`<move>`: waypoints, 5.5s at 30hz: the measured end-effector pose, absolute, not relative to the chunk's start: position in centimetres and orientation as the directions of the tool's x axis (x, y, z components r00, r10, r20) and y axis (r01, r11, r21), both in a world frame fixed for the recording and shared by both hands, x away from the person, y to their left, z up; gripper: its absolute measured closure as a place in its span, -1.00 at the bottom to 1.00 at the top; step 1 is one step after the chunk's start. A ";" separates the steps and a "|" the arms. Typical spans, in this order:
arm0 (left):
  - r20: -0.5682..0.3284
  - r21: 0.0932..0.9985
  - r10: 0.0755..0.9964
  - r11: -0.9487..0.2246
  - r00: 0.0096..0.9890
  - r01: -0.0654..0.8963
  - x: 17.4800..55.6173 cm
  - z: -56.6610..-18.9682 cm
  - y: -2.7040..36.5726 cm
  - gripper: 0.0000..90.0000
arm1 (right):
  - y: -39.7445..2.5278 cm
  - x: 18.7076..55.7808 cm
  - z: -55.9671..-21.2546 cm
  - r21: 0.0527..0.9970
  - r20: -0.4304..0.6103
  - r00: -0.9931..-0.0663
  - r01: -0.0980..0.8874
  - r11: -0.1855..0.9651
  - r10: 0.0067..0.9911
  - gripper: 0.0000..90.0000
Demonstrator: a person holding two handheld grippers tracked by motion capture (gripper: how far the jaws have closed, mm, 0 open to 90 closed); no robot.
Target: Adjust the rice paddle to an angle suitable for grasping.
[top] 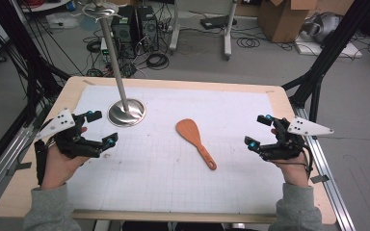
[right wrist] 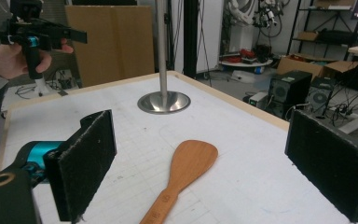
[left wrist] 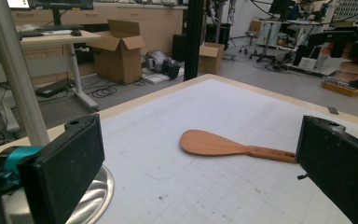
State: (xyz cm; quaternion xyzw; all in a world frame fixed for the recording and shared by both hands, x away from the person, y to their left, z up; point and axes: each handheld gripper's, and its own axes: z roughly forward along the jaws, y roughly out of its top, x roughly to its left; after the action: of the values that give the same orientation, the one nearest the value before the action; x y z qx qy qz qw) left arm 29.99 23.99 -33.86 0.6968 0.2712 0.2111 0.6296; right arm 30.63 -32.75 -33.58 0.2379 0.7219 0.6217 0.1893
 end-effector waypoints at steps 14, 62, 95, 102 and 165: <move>-0.059 0.991 0.638 -0.053 0.768 0.120 30.0 -33.8 23.7 -0.96 | -32.0 31.1 -34.0 0.981 0.034 -0.808 0.140 0.136 0.589 -0.83; -0.082 0.989 0.671 -0.038 0.737 0.144 26.6 -33.9 25.6 -0.96 | -21.7 36.4 -42.1 0.830 0.060 -0.805 0.368 0.418 0.590 0.98; -0.083 0.983 0.701 -0.059 0.709 0.173 26.0 -34.5 26.3 -0.96 | -19.9 37.4 -44.2 0.715 0.111 -0.845 0.433 0.549 0.522 0.99; -0.084 0.983 0.703 -0.056 0.706 0.173 25.9 -34.5 26.4 -0.96 | -21.9 38.0 -44.3 0.715 0.130 -0.805 0.481 0.508 0.579 0.99; -0.108 0.982 0.688 -0.037 0.718 0.184 25.9 -35.0 27.0 -0.96 | -14.8 48.6 -43.6 0.681 -0.047 -0.769 0.442 0.583 0.638 1.00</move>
State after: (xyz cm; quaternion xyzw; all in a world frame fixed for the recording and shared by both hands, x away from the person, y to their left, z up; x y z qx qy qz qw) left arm 25.88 27.03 -35.00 0.6906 0.3155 0.2038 0.6180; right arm 48.61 -14.79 -43.63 0.3076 0.8778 0.3374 0.1449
